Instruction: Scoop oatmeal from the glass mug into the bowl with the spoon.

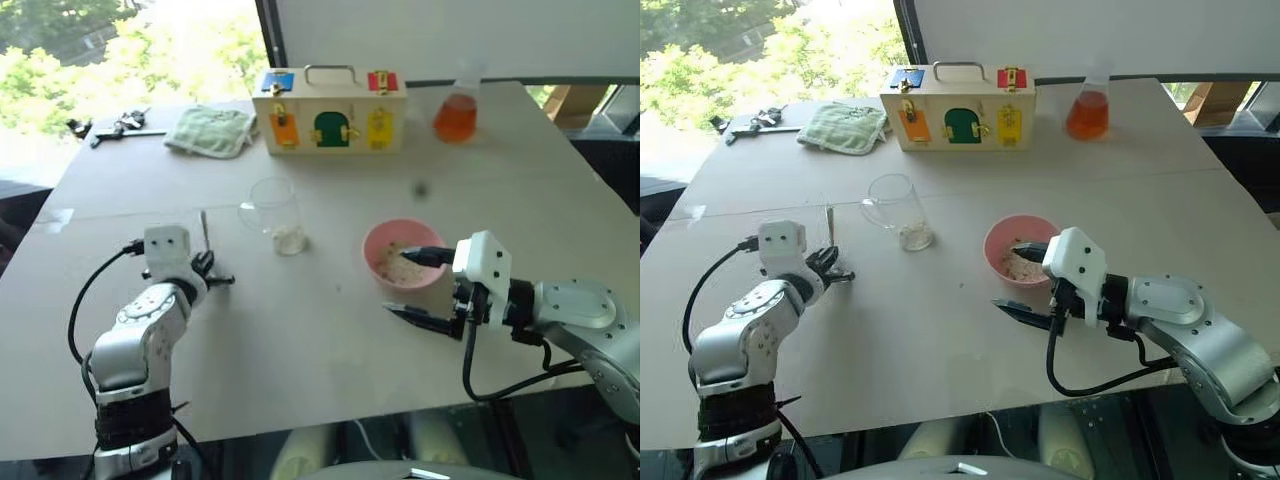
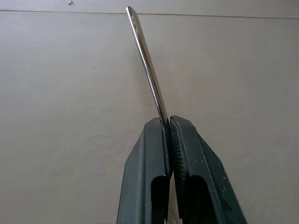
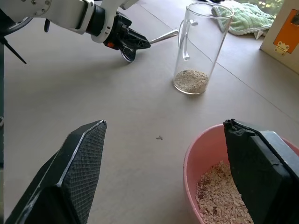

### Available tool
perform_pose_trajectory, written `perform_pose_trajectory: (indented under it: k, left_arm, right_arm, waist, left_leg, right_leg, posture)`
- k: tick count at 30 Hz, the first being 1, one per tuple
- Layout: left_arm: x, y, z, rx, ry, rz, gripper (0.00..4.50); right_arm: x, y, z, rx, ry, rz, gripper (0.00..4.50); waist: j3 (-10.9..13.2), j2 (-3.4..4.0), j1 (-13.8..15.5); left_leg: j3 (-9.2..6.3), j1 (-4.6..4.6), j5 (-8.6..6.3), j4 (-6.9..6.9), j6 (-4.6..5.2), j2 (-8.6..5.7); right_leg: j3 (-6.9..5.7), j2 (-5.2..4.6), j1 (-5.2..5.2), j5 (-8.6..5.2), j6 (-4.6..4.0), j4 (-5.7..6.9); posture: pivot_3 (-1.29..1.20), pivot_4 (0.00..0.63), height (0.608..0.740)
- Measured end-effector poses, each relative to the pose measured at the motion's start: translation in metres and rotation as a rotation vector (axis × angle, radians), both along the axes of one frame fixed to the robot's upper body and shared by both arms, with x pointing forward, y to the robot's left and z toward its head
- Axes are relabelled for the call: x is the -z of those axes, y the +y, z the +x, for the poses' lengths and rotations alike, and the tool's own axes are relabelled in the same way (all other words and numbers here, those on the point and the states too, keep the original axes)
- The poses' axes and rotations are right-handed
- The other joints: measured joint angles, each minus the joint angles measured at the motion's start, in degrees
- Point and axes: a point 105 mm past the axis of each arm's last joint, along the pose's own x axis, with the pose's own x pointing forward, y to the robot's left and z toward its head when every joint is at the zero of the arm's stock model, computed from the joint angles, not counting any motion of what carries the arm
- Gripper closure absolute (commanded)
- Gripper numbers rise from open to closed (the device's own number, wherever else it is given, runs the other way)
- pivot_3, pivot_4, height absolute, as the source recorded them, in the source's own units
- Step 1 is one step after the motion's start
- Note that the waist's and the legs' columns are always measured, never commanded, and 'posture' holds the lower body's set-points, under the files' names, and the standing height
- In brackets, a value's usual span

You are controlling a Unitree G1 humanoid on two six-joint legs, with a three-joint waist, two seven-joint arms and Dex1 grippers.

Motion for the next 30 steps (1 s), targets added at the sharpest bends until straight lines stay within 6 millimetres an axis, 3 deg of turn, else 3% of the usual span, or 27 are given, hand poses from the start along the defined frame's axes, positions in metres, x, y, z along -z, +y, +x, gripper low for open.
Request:
perform_pose_trajectory:
  k: [7,10,12,18,25,30]
  left_arm:
    - [0.009,-0.018,-0.069,0.074,-0.148,-0.138,4.43]
    - [0.005,-0.044,-0.107,0.273,-0.178,-0.22,4.43]
    - [-0.005,-0.056,-0.117,0.391,-0.206,-0.241,4.43]
    - [-0.021,-0.096,-0.117,0.771,-0.19,-0.202,4.43]
    - [-0.036,-0.138,-0.097,1.202,-0.19,-0.196,4.43]
    - [-0.049,-0.153,-0.076,1.297,-0.245,-0.267,4.43]
  right_arm:
    - [-0.001,0.0,0.003,0.001,0.015,0.024,0.42]
    - [-0.005,0.003,0.009,-0.001,0.054,0.081,0.42]
    - [-0.007,0.004,0.015,0.003,0.08,0.111,0.42]
    - [-0.008,0.008,0.024,-0.016,0.213,0.171,0.42]
    - [-0.018,0.021,0.029,-0.148,0.329,0.212,0.42]
    - [-0.017,0.036,0.036,-0.145,0.471,0.358,0.42]
  waist:
    - [0.2,-0.38,0.7]
    - [0.4,-0.59,0.8]
    - [0.5,-0.57,1.8]
    - [0.5,-0.52,2.1]
    - [0.6,-0.42,1.6]
    - [0.6,-0.43,1.6]
  left_leg:
    - [0.01,-0.24,-0.03,-0.02,0.02,0.0]
    - [0.02,-0.26,-0.22,-0.01,0.29,0.02]
    - [-0.09,-0.26,-0.24,0.01,0.27,0.02]
    - [-0.15,-0.33,-0.2,0.06,0.31,-0.01]
    - [-0.13,-0.34,-0.07,-0.04,0.12,0.0]
    - [-0.11,-0.46,-0.06,0.0,0.12,-0.05]
  right_leg:
    - [-0.02,-0.05,-0.2,0.0,-0.01,-0.07]
    - [-0.05,-0.1,-0.19,-0.02,-0.03,-0.11]
    - [-0.2,-0.11,-0.18,-0.02,-0.06,-0.14]
    - [-0.27,-0.11,-0.17,-0.02,-0.07,-0.19]
    - [-0.25,-0.06,-0.23,-0.01,-0.07,-0.17]
    - [-0.18,-0.07,-0.36,0.01,-0.05,-0.13]
  posture:
    - [0.0,0.15,0.74]
    - [0.0,0.15,0.74]
    - [0.0,0.15,0.74]
    - [0.0,0.15,0.74]
    - [0.0,0.15,0.74]
    - [0.0,0.15,0.74]
